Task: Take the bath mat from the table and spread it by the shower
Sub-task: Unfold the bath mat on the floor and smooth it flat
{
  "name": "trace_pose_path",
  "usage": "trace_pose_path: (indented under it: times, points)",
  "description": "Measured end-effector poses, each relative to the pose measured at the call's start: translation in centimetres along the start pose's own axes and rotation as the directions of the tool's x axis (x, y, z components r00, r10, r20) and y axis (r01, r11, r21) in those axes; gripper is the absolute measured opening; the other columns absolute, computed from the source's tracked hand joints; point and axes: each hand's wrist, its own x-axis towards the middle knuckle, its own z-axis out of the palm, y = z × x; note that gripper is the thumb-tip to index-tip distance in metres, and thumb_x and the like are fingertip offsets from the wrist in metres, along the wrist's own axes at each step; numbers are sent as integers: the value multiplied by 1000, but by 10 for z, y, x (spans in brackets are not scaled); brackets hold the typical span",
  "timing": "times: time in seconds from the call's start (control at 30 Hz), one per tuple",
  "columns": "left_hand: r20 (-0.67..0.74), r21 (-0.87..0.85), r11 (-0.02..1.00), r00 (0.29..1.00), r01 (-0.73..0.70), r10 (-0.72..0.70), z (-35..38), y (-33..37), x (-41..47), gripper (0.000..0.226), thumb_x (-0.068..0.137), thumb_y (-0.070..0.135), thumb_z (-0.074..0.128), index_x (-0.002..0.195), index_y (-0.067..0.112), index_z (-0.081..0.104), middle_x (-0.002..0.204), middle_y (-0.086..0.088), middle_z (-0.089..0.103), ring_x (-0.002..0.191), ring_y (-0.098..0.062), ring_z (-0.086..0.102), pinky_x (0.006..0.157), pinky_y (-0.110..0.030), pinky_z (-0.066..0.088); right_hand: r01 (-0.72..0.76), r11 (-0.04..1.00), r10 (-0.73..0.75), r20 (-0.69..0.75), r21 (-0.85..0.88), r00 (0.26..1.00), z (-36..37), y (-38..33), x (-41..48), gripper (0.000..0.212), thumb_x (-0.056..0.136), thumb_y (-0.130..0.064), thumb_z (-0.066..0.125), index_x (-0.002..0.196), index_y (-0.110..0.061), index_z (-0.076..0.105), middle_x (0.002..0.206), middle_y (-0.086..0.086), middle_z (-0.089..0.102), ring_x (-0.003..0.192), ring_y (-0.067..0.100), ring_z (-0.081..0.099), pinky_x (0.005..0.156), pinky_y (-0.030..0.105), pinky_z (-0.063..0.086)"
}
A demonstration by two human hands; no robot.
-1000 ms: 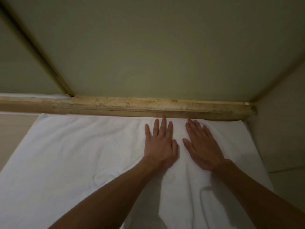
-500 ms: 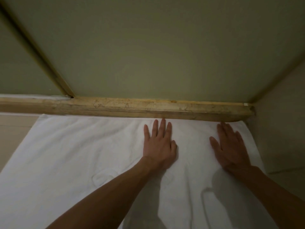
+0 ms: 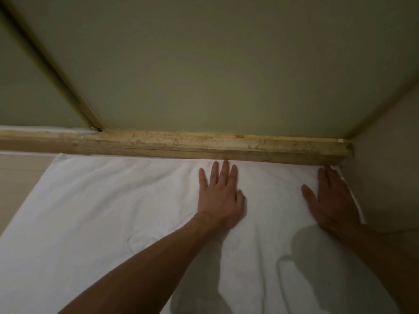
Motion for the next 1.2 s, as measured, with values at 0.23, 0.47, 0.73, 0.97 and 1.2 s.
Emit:
trace_pose_path:
  times: [0.23, 0.47, 0.73, 0.97, 1.2]
  points:
    - [48, 38, 999, 999, 12, -13, -2, 2, 2, 67, 96, 46, 13, 154, 17, -6, 161, -8, -13, 146, -28, -18, 115, -59, -8, 27, 999, -24, 104, -26, 994, -10, -9, -11, 76, 93, -55, 23, 150, -9, 5, 159, 11, -6, 146, 21, -6, 118, 33, -4]
    - [77, 41, 999, 997, -26, 23, -7, 1, -29, 67, 98, 48, 13, 152, 17, -14, 159, -11, -21, 144, -30, -24, 116, -57, -10, 128, 991, -130, 82, 32, 988, -23, -52, -49, 64, 99, -42, 25, 150, -9, 7, 159, 8, -3, 146, 17, -5, 116, 27, -9]
    - [105, 58, 998, 994, -7, 1, -1, -8, -90, 71, 92, 51, 6, 150, 19, -18, 156, -12, -28, 140, -32, -31, 111, -56, -20, 365, 931, -366, 86, 27, 927, -9, -138, -121, 57, 100, -35, 13, 150, -8, 3, 155, 9, -11, 146, 22, -8, 117, 32, -9]
    - [78, 95, 995, 997, 9, -16, 4, -10, -95, 68, 92, 53, 1, 150, 23, -17, 158, -9, -24, 142, -30, -29, 112, -60, -13, 336, 937, -317, 175, -91, 932, 9, -154, -129, 57, 101, -37, 11, 150, -10, -1, 158, 10, -7, 146, 24, -9, 117, 40, -6]
    - [69, 106, 994, 998, 2, -9, 9, -12, -94, 70, 91, 54, 2, 151, 22, -17, 158, -10, -23, 142, -31, -28, 112, -60, -13, 358, 922, -333, 170, -147, 928, 12, -131, -126, 62, 97, -47, 7, 151, -15, 6, 160, 7, 1, 147, 23, -1, 118, 44, 0]
